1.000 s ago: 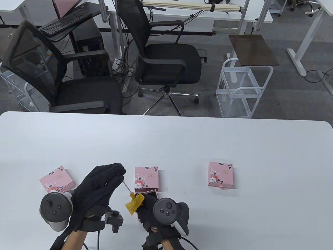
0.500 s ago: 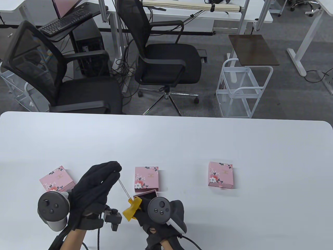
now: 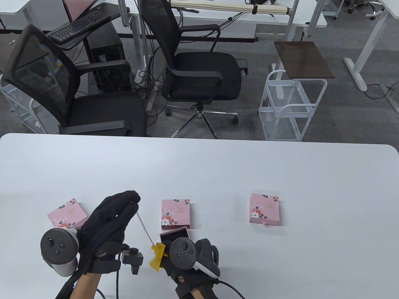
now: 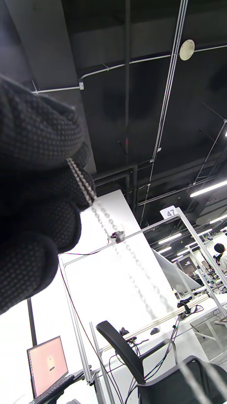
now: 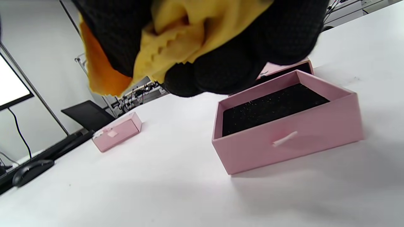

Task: Dust necklace

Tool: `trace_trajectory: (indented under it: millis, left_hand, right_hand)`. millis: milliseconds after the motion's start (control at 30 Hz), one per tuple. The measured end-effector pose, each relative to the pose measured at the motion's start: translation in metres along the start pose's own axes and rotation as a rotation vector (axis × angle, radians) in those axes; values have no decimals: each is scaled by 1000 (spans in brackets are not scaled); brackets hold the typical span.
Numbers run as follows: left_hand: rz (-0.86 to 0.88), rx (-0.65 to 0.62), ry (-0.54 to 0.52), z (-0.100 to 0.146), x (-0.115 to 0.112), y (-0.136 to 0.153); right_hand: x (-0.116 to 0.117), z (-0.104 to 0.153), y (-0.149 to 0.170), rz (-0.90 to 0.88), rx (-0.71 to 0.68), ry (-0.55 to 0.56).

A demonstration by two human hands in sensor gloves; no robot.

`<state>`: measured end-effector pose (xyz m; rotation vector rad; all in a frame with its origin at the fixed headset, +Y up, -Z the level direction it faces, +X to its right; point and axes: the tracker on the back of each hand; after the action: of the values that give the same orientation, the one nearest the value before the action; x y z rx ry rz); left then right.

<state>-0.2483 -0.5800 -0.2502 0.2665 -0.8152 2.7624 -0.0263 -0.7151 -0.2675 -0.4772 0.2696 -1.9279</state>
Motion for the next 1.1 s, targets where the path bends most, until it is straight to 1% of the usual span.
trace_trajectory:
  millis: [100, 200, 267, 367, 433, 467, 533, 633, 700, 767, 800, 833, 900, 1000, 1100]
  left_hand:
    - [10, 2, -2, -1, 3, 0]
    - [17, 7, -6, -2, 6, 0]
    - [19, 14, -5, -2, 9, 1]
    - [27, 21, -2, -3, 10, 1]
    - [29, 22, 0, -3, 11, 1]
    - [27, 20, 1, -3, 11, 1]
    - [17, 19, 12, -3, 10, 1]
    - [16, 17, 24, -2, 6, 1]
    - [15, 14, 38, -2, 3, 1]
    - [11, 10, 52, 0, -1, 0]
    - [10, 8, 57, 0, -2, -1]
    - [7, 5, 65, 1, -4, -1]
    - [-2, -4, 70, 2, -7, -2]
    - [-15, -14, 81, 3, -10, -4]
    - [-5, -11, 86, 3, -11, -4]
  right_hand:
    - [2, -1, -2, 36, -10, -15]
    - [2, -1, -3, 33, -10, -21]
    - [-3, 0, 0, 36, 0, -2]
    - [-19, 5, 7, 29, 32, 62]
    - [-38, 11, 19, -3, 78, 147]
    - [-43, 12, 23, -14, 93, 169]
    - [-61, 17, 45, -29, 177, 206]
    - [-67, 24, 72, 36, 273, 209]
    - [-65, 29, 89, 132, 337, 147]
    - [-55, 35, 110, 278, 404, 45]
    - [-51, 37, 114, 314, 419, 20]
    - [-44, 39, 121, 376, 436, -32]
    - [-35, 42, 126, 448, 417, -72]
    - [-18, 47, 130, 578, 405, -187]
    - [-11, 49, 132, 585, 395, -258]
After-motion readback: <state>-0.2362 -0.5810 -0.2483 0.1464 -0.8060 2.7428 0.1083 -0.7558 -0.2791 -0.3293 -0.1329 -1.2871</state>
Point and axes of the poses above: the tracker on the back of each hand, its own y axis roughly to the little-finger side, its own z axis roughly from the fingertips to the wrist, x = y × z, and after that the axes turned 4 degrees about z, right-handed
